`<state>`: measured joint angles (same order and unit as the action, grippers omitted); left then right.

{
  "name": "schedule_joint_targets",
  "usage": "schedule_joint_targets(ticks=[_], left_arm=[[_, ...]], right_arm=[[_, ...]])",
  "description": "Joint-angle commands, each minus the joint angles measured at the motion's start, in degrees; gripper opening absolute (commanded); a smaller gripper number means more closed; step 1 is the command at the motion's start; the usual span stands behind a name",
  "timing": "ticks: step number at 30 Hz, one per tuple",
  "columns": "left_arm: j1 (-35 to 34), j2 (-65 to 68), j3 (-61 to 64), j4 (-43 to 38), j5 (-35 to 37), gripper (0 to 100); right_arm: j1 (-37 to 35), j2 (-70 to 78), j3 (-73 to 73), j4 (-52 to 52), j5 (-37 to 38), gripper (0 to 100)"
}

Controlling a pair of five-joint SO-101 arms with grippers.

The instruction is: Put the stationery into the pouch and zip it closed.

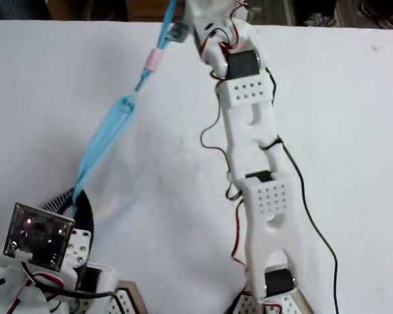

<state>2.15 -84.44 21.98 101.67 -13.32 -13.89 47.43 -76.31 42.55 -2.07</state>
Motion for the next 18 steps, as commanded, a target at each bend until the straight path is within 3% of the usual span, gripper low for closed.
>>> schedule_joint_targets(ticks=[1,5,13,15,18], left_arm=[[0.40,-0.75,-1.76,0.35,-0.09,2],[0.40,-0.57,-1.76,0.18,-0.09,2],[0.40,-0.40,-1.58,-5.01,4.31,2],[0.40,-0.40,-1.67,-6.51,4.57,2],[0.40,-0.40,-1.67,-9.32,8.44,2]], right_arm=[[4.70,-2.77,-2.11,0.31,3.25,1.5],[2.95,-4.53,-4.13,7.87,6.86,1.7],[-7.25,-9.19,-15.65,34.51,10.99,2.1],[-9.19,-9.80,-19.16,40.31,10.99,6.3],[-11.30,-12.26,-19.25,48.13,10.90,22.0]])
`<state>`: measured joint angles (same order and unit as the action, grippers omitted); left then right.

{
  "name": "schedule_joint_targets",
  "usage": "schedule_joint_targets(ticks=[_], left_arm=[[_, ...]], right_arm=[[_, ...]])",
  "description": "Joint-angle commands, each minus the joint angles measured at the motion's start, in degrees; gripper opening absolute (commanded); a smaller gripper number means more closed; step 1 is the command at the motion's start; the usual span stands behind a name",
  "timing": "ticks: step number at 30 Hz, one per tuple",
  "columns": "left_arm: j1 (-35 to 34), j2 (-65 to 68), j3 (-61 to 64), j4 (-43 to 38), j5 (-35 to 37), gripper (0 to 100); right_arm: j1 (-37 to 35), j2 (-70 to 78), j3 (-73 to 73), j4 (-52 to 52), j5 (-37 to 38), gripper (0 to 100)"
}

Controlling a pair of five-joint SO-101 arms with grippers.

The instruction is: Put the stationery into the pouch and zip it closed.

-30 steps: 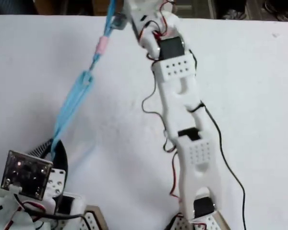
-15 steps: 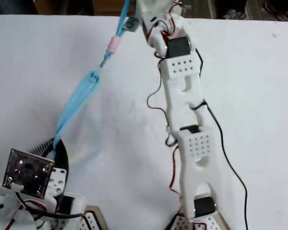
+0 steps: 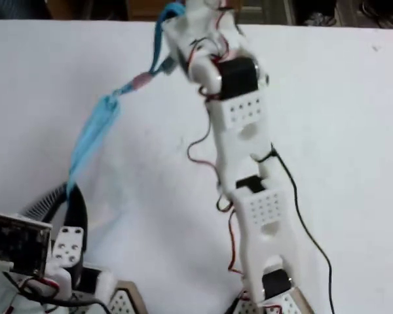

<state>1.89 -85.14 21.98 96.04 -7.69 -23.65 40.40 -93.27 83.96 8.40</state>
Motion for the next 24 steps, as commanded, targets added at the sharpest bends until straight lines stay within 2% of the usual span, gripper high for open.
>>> schedule_joint_targets(ticks=[1,4,6,14,24], left_arm=[[0.66,0.31,-1.58,-5.01,4.48,2],[0.66,0.40,-1.32,-9.58,8.97,2],[0.66,1.10,-1.41,-12.04,10.29,2],[0.92,13.23,-3.16,-17.76,18.11,2],[1.10,27.91,-19.96,-17.05,25.76,3]], right_arm=[[-1.98,-6.20,-2.20,9.01,0.09,28.2],[-4.18,-9.63,-2.20,14.37,0.09,44.6],[-5.41,-12.44,-2.20,17.10,0.09,47.9],[-6.46,-24.66,-1.58,17.45,0.00,41.1],[-6.29,-31.25,-1.49,17.54,0.00,34.3]])
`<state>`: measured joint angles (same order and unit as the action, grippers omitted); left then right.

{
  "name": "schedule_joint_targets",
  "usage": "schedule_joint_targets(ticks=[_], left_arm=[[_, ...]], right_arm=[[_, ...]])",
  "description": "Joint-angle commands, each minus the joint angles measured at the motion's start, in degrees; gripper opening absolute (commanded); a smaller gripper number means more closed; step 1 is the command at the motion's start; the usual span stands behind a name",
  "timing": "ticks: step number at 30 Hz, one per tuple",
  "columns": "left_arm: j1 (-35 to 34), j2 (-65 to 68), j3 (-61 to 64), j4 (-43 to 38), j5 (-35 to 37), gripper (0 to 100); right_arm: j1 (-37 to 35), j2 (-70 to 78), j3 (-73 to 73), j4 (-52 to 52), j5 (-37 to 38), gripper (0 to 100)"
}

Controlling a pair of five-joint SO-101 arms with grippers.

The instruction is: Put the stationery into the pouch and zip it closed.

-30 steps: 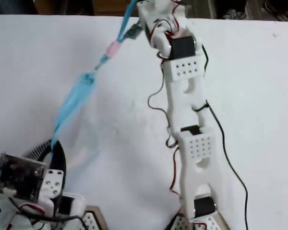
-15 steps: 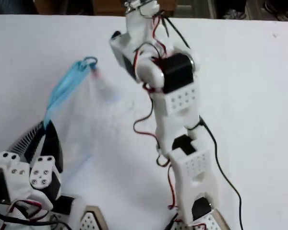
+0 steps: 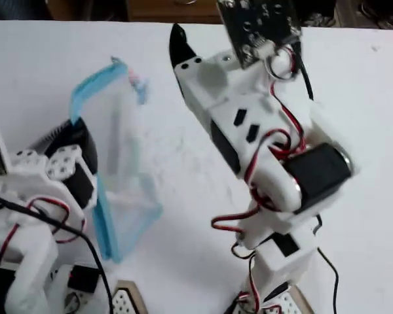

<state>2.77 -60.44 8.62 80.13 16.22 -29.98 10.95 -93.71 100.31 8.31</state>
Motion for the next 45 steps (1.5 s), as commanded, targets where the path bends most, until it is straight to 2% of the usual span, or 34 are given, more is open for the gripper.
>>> schedule_joint_targets(ticks=[1,3,7,17,24,26,30,33,36,38,40,45], left_arm=[[0.22,4.26,-8.09,-0.18,2.81,3],[0.04,5.93,-10.02,1.93,5.45,6],[-0.40,7.60,-10.37,3.43,8.44,18],[-11.65,7.69,-10.90,18.02,8.09,29],[-23.60,4.00,-10.37,21.71,1.05,28],[-26.42,0.92,-10.37,21.71,-1.76,24],[-28.70,-5.49,-10.29,21.45,-10.46,11],[-28.70,-8.84,-8.97,21.01,-17.49,3],[-28.79,-11.30,-2.29,19.25,-21.27,3],[-28.88,-13.05,3.96,17.58,-21.71,2],[-28.97,-15.69,9.32,15.30,-21.71,2],[-28.97,-26.68,22.59,7.12,-22.59,2]], right_arm=[[0.04,-1.80,-1.05,1.19,0.09,33.7],[0.04,-1.80,-1.05,1.19,0.09,32.8],[-0.13,-1.80,0.44,1.19,0.09,32.6],[-1.71,-2.33,6.95,1.19,0.09,32.6],[-3.82,-6.55,7.30,1.19,0.09,30.5],[-3.56,-8.48,7.38,1.19,0.09,23.5],[-3.47,-12.35,7.38,1.19,0.26,0.6],[-3.38,-15.25,7.38,1.19,0.18,7.0],[-3.38,-18.42,9.14,1.27,0.18,4.3],[-3.38,-21.85,14.33,1.27,0.18,1.2],[-3.30,-26.59,22.68,1.27,0.18,2.6],[4.00,-43.21,52.57,1.19,0.18,2.6]])
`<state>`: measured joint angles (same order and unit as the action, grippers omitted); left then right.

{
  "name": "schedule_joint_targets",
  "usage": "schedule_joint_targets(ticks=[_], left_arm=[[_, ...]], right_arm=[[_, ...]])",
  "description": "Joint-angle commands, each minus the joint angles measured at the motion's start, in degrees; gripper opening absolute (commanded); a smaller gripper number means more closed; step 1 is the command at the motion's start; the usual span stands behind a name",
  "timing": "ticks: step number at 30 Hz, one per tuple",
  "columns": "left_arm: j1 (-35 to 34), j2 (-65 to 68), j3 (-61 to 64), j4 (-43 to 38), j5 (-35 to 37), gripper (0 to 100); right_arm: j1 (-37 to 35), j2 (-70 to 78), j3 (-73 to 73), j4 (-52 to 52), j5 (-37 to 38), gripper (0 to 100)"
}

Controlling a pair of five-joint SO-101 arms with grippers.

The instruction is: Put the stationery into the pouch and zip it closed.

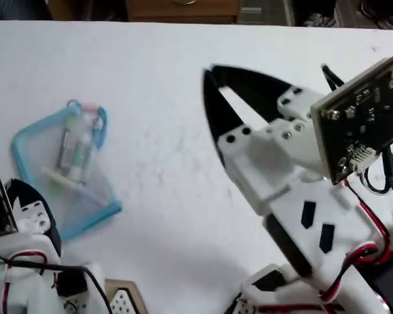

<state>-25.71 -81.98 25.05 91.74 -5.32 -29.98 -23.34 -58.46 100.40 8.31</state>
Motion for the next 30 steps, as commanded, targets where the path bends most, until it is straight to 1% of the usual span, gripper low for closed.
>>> schedule_joint_targets(ticks=[1,5,8,12,14,17,19,21,25,30], left_arm=[[-0.40,-7.69,9.14,-6.07,-2.64,2],[-0.40,-17.98,23.56,-13.45,-8.44,2],[-0.48,-23.52,34.73,-18.90,-8.79,2],[-0.22,-22.55,44.66,-21.80,-8.70,2],[-0.22,-22.55,48.35,-23.82,-8.62,2],[-0.22,-22.55,53.54,-25.05,-8.62,2],[-0.31,-22.55,56.35,-25.14,-8.62,2],[-0.40,-22.55,58.64,-24.88,-8.62,2],[-0.31,-22.55,63.47,-25.14,-8.79,2],[-0.22,-22.55,69.10,-25.23,-8.97,2]], right_arm=[[6.46,-12.62,23.82,1.01,0.18,2.6],[14.37,-27.38,49.67,0.84,0.18,2.6],[19.47,-37.67,68.22,-1.19,0.18,2.6],[25.36,-53.05,88.62,-8.40,0.53,2.6],[26.95,-61.14,97.49,-11.21,0.88,2.6],[27.82,-72.84,111.65,-13.67,5.89,2.6],[28.00,-79.69,116.84,-17.98,8.35,2.6],[29.23,-80.31,119.65,-20.79,8.97,2.6],[33.01,-77.32,123.43,-21.23,9.05,2.6],[35.47,-79.96,133.54,-20.97,9.05,2.6]])
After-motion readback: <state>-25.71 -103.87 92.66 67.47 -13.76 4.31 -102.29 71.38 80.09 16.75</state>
